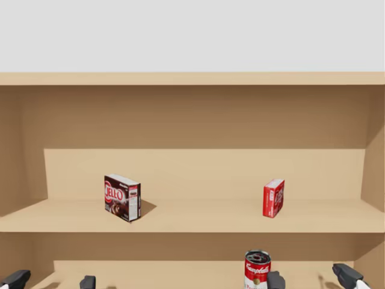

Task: Retrieve the soup can from the shelves.

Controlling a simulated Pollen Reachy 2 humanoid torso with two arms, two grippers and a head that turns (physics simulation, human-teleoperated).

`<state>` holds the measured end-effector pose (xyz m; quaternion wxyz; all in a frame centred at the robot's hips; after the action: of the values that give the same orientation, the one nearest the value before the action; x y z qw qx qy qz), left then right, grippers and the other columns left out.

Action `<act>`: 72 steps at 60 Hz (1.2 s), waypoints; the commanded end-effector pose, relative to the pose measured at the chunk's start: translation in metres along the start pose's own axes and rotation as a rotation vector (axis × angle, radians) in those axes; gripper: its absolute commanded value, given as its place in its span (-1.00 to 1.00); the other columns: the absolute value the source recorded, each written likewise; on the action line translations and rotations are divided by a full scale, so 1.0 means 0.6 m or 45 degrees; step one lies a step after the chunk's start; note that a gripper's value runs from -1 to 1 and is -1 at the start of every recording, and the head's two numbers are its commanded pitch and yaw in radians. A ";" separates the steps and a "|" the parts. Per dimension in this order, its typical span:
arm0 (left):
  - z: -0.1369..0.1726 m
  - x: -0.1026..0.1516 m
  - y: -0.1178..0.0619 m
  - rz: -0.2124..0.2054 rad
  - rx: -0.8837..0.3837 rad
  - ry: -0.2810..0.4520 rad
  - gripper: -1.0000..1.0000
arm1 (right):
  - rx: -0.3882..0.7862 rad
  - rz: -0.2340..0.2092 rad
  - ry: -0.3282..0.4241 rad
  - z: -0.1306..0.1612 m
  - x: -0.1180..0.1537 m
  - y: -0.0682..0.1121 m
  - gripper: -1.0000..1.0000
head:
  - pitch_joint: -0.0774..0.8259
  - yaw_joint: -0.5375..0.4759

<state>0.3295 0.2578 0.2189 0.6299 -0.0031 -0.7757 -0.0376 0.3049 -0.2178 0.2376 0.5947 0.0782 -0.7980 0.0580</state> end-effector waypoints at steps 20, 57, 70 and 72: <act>0.004 0.001 0.004 -0.001 0.024 -0.002 -1.00 | -0.012 -0.009 0.013 -0.001 -0.006 0.010 -1.00 | -0.50 0.07; 0.007 0.005 0.002 0.006 0.016 -0.015 -1.00 | 0.004 0.022 0.023 -0.004 -0.014 0.013 -1.00 | 0.07 -0.37; 0.004 0.003 0.006 0.018 0.029 -0.004 -1.00 | 0.115 -0.193 0.112 0.015 0.017 0.022 -1.00 | 0.07 -0.32; 0.004 0.003 0.005 0.019 0.030 -0.001 -1.00 | 0.137 -0.183 0.132 0.019 0.023 0.030 -1.00 | 0.08 -0.31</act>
<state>0.3261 0.2603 0.2206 0.6279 -0.0009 -0.7778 -0.0270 0.2992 -0.2119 0.2394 0.6187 0.1128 -0.7748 0.0641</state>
